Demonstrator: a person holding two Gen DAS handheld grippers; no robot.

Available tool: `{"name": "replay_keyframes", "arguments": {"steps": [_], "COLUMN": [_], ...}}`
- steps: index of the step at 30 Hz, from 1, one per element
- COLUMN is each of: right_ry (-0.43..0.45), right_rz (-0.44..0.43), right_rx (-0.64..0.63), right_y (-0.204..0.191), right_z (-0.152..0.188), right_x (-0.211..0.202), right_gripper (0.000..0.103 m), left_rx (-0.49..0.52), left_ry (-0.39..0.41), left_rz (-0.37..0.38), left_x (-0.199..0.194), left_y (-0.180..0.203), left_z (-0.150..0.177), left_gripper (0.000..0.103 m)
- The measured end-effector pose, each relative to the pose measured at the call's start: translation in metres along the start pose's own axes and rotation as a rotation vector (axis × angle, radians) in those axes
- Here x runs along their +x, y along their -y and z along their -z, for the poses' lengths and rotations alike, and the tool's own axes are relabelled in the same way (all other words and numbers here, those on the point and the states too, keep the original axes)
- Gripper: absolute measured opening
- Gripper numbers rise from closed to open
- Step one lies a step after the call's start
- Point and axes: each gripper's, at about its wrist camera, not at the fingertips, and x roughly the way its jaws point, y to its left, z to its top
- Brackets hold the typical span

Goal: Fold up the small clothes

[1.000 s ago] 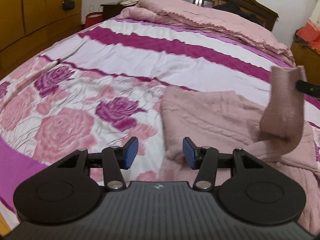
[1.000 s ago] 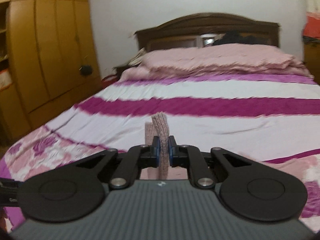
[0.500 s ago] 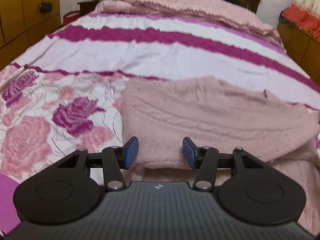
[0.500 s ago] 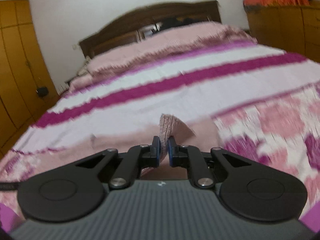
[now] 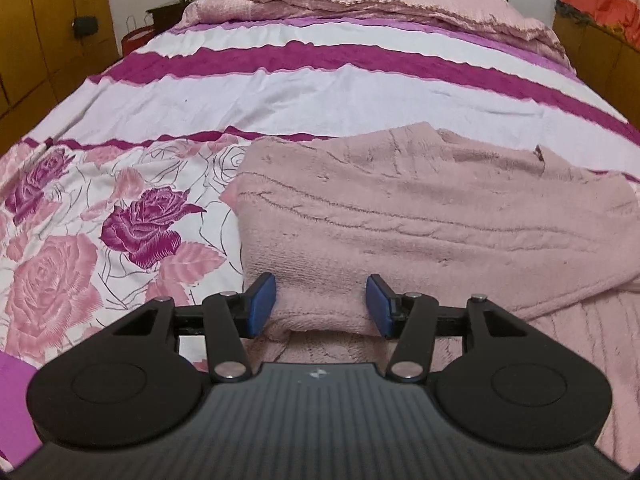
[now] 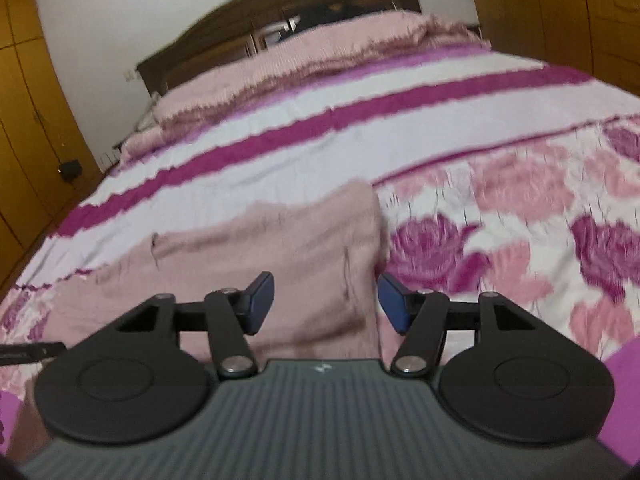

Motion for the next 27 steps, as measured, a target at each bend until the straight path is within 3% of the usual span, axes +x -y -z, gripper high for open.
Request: {"name": "replay_keyframes", "arguments": {"steps": [3, 7, 8, 9, 10, 14, 17, 22, 27], "right_ry": [-0.006, -0.097, -0.117, -0.118, -0.102, 0.004, 0.061, -0.066, -0.016], "right_rz": [0.001, 0.046, 0.053, 0.051, 0.058, 0.067, 0.173, 0.114, 0.110], "right_rx": [-0.057, -0.130, -0.141, -0.159, -0.179, -0.159, -0.183, -0.066, -0.104], "right_y": [-0.005, -0.011, -0.011, -0.012, -0.014, -0.014, -0.011, 0.018, 0.007], "right_z": [-0.006, -0.001, 0.002, 0.004, 0.006, -0.001, -0.006, -0.009, -0.028], "right_x": [0.017, 0.050, 0.055, 0.055, 0.052, 0.028, 0.025, 0.041, 0.035], "right_gripper": [0.061, 0.058, 0.044, 0.022, 0.015, 0.013, 0.003, 0.003, 0.006], "left_rx": [-0.007, -0.005, -0.006, -0.005, -0.004, -0.013, -0.014, 0.027, 0.086], "left_ry": [0.000, 0.005, 0.007, 0.010, 0.014, 0.043, 0.056, 0.036, 0.056], "left_rz": [-0.002, -0.002, 0.000, 0.003, 0.006, 0.033, 0.052, 0.048, 0.054], "left_x": [0.000, -0.004, -0.005, -0.006, -0.007, -0.012, -0.012, -0.003, 0.000], "left_y": [0.000, 0.002, 0.002, 0.002, 0.002, 0.001, 0.005, 0.015, 0.017], "left_z": [0.000, 0.000, 0.000, 0.000, 0.000, -0.002, -0.005, -0.009, -0.036], "left_gripper": [0.058, 0.059, 0.059, 0.059, 0.059, 0.059, 0.059, 0.059, 0.059]}}
